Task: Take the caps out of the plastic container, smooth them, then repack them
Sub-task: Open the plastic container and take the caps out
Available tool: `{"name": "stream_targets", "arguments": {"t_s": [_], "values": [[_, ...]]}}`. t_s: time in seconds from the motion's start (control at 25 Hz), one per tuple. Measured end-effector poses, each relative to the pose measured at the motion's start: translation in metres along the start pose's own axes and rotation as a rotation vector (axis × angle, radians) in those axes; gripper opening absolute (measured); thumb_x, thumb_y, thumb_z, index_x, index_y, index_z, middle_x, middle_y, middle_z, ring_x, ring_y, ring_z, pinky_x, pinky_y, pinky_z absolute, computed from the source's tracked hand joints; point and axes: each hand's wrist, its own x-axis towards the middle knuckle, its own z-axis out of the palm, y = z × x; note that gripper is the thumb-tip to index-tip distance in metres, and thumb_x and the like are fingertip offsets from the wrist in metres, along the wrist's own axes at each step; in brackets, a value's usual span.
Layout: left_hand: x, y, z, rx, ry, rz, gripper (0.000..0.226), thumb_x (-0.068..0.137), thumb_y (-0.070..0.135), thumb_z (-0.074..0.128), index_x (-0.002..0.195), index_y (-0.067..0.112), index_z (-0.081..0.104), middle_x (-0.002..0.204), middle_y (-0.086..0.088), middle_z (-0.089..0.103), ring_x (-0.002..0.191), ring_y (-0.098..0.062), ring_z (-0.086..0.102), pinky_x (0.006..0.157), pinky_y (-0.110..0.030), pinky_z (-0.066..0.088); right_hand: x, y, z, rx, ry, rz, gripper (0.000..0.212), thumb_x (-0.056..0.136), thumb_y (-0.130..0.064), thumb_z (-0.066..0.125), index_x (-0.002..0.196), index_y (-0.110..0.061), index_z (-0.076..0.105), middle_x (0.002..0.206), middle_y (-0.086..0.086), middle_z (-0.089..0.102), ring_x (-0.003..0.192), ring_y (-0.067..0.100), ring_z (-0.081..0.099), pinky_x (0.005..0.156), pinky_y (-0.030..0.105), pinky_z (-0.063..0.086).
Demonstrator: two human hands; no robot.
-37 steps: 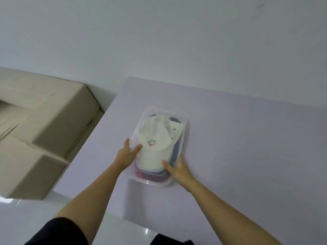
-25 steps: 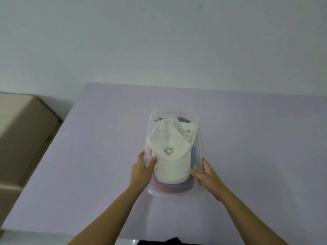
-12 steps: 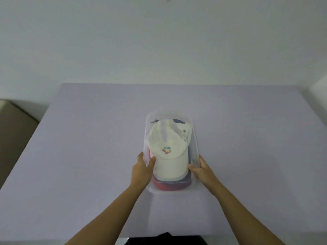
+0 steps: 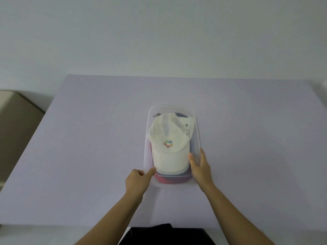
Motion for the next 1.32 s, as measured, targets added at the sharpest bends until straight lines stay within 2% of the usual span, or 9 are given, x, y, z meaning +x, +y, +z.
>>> {"name": "stream_targets", "arguments": {"t_s": [0.24,0.6,0.68,0.8,0.88,0.96,1.04,1.12,1.32], "values": [[-0.005,0.006,-0.003,0.064,-0.01,0.001,0.057,0.084,0.035,0.064,0.052,0.014,0.022,0.051,0.0,0.021,0.048,-0.013,0.02,0.047,-0.024,0.022,-0.003,-0.002,0.002,0.002,0.002,-0.01,0.065,0.095,-0.04,0.045,0.148,-0.017,0.015,0.153,0.008,0.029,0.138,0.028,0.032,0.11,0.038,0.03],[-0.014,0.013,-0.008,0.12,-0.008,0.123,0.033,0.083,0.037,0.063,0.079,0.012,0.041,0.079,-0.003,0.041,0.066,-0.013,0.037,0.055,-0.022,0.032,-0.003,-0.003,-0.009,0.102,-0.055,0.016,0.06,0.094,-0.044,0.044,0.146,-0.021,0.024,0.147,0.002,0.037,0.135,0.025,0.036,0.107,0.036,0.033],[-0.02,0.01,-0.005,-0.054,-0.019,0.16,0.031,0.085,0.033,0.064,0.082,0.012,0.041,0.078,-0.003,0.043,0.066,-0.013,0.04,0.057,-0.022,0.036,0.001,0.0,-0.012,0.179,-0.112,0.028,0.061,0.095,-0.052,0.031,0.147,-0.022,0.022,0.149,-0.004,0.032,0.139,0.019,0.029,0.111,0.035,0.025],[-0.027,0.009,0.0,-0.657,-0.228,0.12,0.018,0.09,0.02,0.06,0.099,0.009,0.049,0.086,-0.008,0.062,0.079,-0.02,0.06,0.069,-0.027,0.052,0.003,0.001,-0.019,0.373,-0.184,0.072,0.076,0.085,-0.068,0.011,0.146,-0.026,0.024,0.144,-0.01,0.036,0.134,0.013,0.033,0.111,0.033,0.025],[-0.023,0.007,-0.005,-0.87,-0.251,0.102,0.015,0.092,0.014,0.056,0.106,0.008,0.052,0.082,-0.009,0.067,0.076,-0.019,0.065,0.07,-0.027,0.058,0.005,0.004,-0.021,0.418,-0.207,0.09,0.094,0.071,-0.083,0.013,0.145,-0.027,0.028,0.141,-0.006,0.044,0.129,0.016,0.041,0.11,0.038,0.031],[-0.011,0.009,-0.023,-0.979,-0.209,0.118,0.017,0.093,0.011,0.053,0.11,0.01,0.054,0.073,-0.006,0.068,0.066,-0.015,0.066,0.065,-0.022,0.057,0.008,0.007,-0.019,0.351,-0.228,0.096,0.107,0.06,-0.093,0.017,0.147,-0.03,0.021,0.152,-0.005,0.031,0.139,0.017,0.03,0.116,0.045,0.022],[0.007,0.011,-0.053,-1.017,-0.137,0.182,0.015,0.095,0.008,0.049,0.106,0.013,0.056,0.063,0.001,0.068,0.059,-0.01,0.066,0.061,-0.019,0.054,0.004,0.007,-0.013,0.166,-0.196,0.041,0.087,0.079,-0.079,0.027,0.149,-0.03,0.011,0.157,-0.006,0.017,0.143,0.016,0.02,0.118,0.041,0.016],[0.025,0.006,-0.089,-1.031,-0.047,0.254,0.018,0.096,0.004,0.044,0.099,0.016,0.057,0.055,0.005,0.066,0.054,-0.006,0.065,0.056,-0.016,0.053,-0.003,0.006,-0.007,-0.001,-0.142,-0.024,0.063,0.097,-0.043,0.035,0.15,-0.028,0.004,0.156,-0.004,0.017,0.142,0.019,0.024,0.113,0.034,0.022],[0.065,-0.043,-0.147,-0.976,0.067,0.218,0.017,0.096,0.007,0.046,0.1,0.017,0.059,0.058,0.007,0.067,0.057,-0.005,0.067,0.063,-0.016,0.055,-0.005,0.009,0.0,-0.183,-0.034,-0.066,0.072,0.092,0.004,0.033,0.149,-0.029,0.003,0.151,0.005,0.032,0.126,0.031,0.047,0.091,0.029,0.039]]}}
